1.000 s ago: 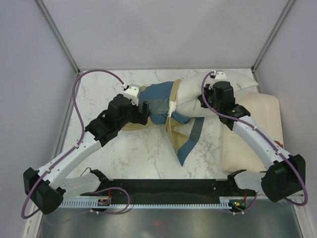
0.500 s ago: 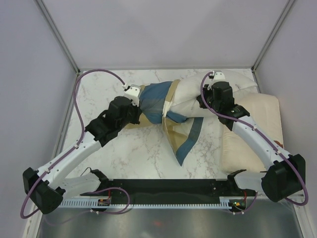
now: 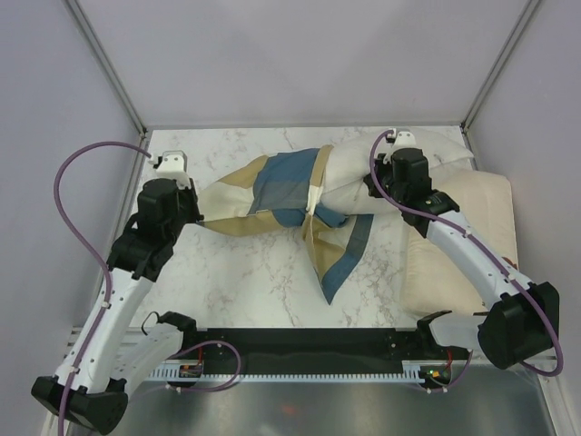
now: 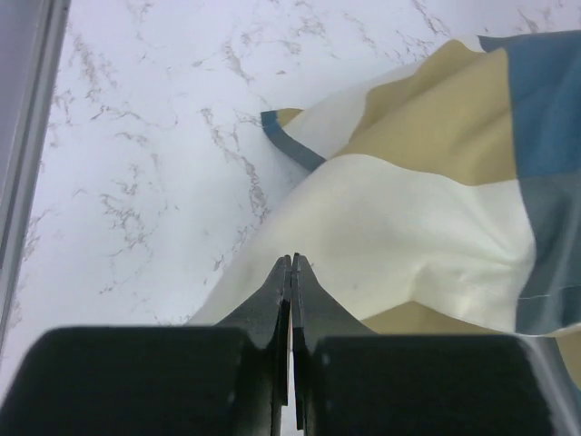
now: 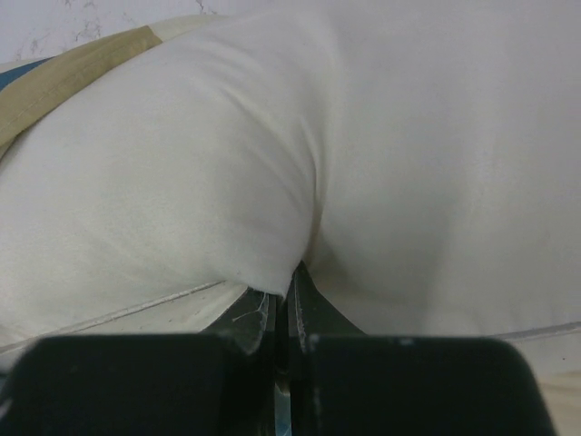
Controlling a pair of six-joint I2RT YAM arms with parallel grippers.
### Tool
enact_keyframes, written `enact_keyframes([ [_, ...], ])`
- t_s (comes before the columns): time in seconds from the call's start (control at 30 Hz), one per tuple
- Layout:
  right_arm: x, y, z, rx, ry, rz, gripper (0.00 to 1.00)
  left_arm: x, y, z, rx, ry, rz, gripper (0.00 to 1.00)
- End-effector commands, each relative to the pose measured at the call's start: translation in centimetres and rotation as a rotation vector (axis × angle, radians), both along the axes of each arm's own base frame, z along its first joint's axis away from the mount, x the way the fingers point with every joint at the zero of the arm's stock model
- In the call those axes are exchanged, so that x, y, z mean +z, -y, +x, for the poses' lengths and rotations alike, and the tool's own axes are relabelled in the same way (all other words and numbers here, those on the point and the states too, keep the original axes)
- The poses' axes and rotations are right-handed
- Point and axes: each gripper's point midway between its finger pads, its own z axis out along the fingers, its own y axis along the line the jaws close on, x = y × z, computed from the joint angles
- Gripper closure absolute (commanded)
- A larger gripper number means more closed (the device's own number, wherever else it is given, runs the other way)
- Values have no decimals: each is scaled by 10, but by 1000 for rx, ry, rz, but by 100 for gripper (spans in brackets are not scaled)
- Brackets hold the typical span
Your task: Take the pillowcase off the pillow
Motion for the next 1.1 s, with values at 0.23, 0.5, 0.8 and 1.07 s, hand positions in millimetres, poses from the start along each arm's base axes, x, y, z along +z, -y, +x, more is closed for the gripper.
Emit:
enact_keyframes([
  [0.23,32,14,19,-74,81,13,100,28,28,-7,-201,101,-75,98],
  [0.5,28,4,23,-48,67,53,100,34,74,-26,-456,167,56,81],
  [0.8,29,-1,20,-28,65,80,100,-4,112,-30,-622,84,145,25],
  [1.07,26,-2,16,-20,61,86,100,-25,115,3,-551,46,247,18],
])
